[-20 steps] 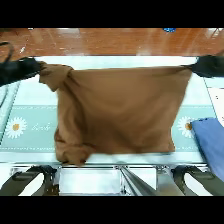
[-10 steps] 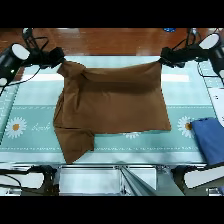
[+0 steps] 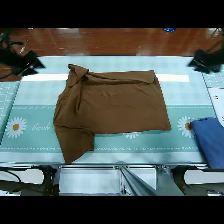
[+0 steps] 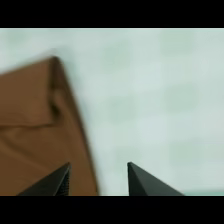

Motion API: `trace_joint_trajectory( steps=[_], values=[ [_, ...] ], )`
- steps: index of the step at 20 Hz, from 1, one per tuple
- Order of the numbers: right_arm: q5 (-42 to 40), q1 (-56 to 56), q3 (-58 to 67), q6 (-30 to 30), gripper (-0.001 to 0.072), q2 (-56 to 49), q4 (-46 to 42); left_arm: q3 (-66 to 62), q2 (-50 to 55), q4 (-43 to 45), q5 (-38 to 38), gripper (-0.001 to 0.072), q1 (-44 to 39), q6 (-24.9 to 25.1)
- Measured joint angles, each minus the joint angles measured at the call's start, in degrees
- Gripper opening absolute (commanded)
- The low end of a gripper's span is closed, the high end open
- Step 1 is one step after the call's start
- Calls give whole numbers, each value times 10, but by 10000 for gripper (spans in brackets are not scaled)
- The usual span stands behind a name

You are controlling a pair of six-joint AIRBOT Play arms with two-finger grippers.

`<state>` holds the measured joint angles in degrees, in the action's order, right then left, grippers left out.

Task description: Fold the shirts.

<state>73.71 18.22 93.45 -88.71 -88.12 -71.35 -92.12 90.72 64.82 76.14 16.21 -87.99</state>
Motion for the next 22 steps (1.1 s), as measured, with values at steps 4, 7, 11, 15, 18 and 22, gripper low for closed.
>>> trace_joint_trajectory(
  steps=[4,7,11,15,18,22],
  values=[
    [-23,69,-188,-8,412,130,-46,207,-99,5,45,509,90,52],
    [-61,109,-356,36,412,230,9,369,-157,-70,48,509,179,111],
    [-94,132,-530,104,412,335,129,507,-183,-128,44,509,262,179],
    [-105,138,-611,137,412,376,193,566,-185,-155,-1,509,254,212],
    [-105,140,-633,146,412,385,215,581,-168,-162,-34,508,214,216],
    [-103,141,-642,152,413,389,225,586,-138,-170,-64,17,150,212]
  ],
)
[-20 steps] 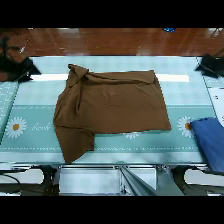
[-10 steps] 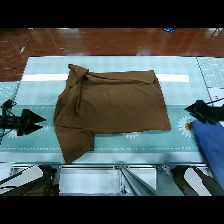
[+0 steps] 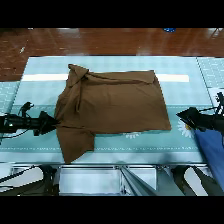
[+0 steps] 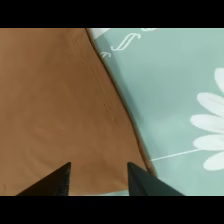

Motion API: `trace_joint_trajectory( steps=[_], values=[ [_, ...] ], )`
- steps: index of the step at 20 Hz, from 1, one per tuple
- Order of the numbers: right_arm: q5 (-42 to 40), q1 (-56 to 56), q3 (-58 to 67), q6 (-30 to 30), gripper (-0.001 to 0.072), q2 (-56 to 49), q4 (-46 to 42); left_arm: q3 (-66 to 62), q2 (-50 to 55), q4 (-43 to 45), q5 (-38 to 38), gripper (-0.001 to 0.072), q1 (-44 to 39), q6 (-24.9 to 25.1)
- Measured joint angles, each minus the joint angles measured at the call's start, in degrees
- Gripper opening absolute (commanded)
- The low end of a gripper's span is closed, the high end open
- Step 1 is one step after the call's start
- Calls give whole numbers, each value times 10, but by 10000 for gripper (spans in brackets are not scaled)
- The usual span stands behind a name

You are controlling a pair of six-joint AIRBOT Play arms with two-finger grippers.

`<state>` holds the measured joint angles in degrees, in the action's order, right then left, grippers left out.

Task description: Fold the shirts.

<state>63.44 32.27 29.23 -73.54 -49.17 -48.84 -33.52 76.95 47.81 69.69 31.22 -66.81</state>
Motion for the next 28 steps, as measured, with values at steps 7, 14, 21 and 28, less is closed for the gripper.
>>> trace_joint_trajectory(
  steps=[7,14,21,28],
  values=[
    [10,47,-8,-22,413,1,-54,-27,16,7,-1,16,-46,14],
    [34,60,-72,-47,412,-23,-63,-43,16,2,13,16,-52,16],
    [-3,60,-82,-2,411,-124,37,-45,16,1,11,17,-52,17],
    [-56,-47,-42,28,23,-205,96,-45,16,-4,0,17,-53,17]
  ],
)
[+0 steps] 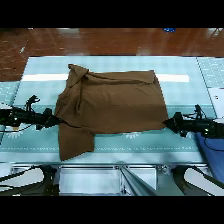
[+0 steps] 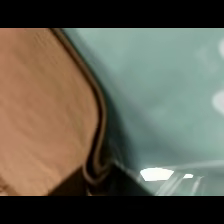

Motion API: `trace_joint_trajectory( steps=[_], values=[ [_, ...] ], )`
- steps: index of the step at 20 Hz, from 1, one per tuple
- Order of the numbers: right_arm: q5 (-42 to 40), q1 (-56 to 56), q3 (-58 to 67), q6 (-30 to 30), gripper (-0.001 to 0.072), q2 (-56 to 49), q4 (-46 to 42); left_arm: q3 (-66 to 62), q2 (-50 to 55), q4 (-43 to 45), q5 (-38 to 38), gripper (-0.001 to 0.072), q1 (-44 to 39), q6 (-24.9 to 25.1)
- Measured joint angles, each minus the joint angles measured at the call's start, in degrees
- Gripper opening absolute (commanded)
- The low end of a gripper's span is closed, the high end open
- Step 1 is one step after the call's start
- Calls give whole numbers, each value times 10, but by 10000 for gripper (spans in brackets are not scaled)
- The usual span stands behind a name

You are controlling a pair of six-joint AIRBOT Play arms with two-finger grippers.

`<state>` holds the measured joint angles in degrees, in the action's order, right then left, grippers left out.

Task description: Fold the shirts.

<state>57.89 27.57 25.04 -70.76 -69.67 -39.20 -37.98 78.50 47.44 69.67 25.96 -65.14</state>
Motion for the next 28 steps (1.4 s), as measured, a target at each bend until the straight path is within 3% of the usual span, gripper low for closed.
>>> trace_joint_trajectory(
  steps=[4,7,10,14,17,20,25,28],
  values=[
    [19,-63,89,0,22,-5,1,-17,-6,-37,2,17,0,4],
    [55,-81,209,-14,22,17,-3,-67,-33,-156,5,16,0,26],
    [80,-88,382,-44,22,43,-31,-162,-77,-300,-12,16,0,42],
    [113,-90,629,-84,22,67,-90,-344,-133,-347,-40,16,0,30],
    [131,-91,771,-100,22,99,-139,-485,-176,-272,-52,16,0,-14],
    [144,-91,836,-112,22,154,-187,-573,-238,-167,-51,16,0,-53],
    [196,-91,868,-134,23,250,-254,-617,-368,26,-25,16,-6,-99],
    [229,-91,873,-146,22,294,-278,-624,-440,136,-22,16,-62,-116]
  ],
)
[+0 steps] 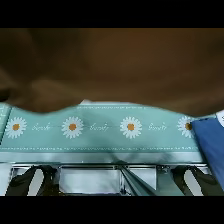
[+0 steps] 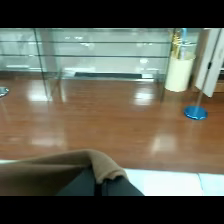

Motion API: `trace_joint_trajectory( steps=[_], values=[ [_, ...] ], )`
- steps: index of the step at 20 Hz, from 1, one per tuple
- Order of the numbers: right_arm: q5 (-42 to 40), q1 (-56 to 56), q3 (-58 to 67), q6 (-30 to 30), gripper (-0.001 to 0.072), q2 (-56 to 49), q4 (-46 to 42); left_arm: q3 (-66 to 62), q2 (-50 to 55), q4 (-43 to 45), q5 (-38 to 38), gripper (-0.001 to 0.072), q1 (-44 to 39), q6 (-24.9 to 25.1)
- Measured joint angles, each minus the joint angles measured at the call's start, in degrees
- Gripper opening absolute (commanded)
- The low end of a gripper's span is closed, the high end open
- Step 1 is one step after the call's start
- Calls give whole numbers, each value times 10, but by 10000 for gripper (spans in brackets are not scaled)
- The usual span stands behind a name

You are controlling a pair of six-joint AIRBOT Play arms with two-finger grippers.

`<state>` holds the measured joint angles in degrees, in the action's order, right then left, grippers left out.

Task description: Fold the shirts.

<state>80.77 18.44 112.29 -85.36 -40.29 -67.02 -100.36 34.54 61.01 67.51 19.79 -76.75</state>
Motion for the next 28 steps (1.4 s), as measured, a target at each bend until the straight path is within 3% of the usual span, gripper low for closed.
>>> trace_joint_trajectory(
  steps=[6,11,16,20,24,28],
  values=[
    [75,0,-16,-23,23,38,-27,8,-55,243,36,16,-145,-73],
    [71,0,-166,-23,23,41,13,108,-7,309,57,16,-179,-126],
    [-20,-1,-378,21,22,-19,69,234,133,289,7,16,-186,-159],
    [-127,-3,-457,81,22,-163,128,257,301,233,-94,16,-189,-169],
    [-221,-26,-418,121,22,-348,181,205,478,186,-193,16,-195,-203],
    [-253,-44,-308,107,23,-514,198,84,630,140,-175,17,-196,-233]
  ],
)
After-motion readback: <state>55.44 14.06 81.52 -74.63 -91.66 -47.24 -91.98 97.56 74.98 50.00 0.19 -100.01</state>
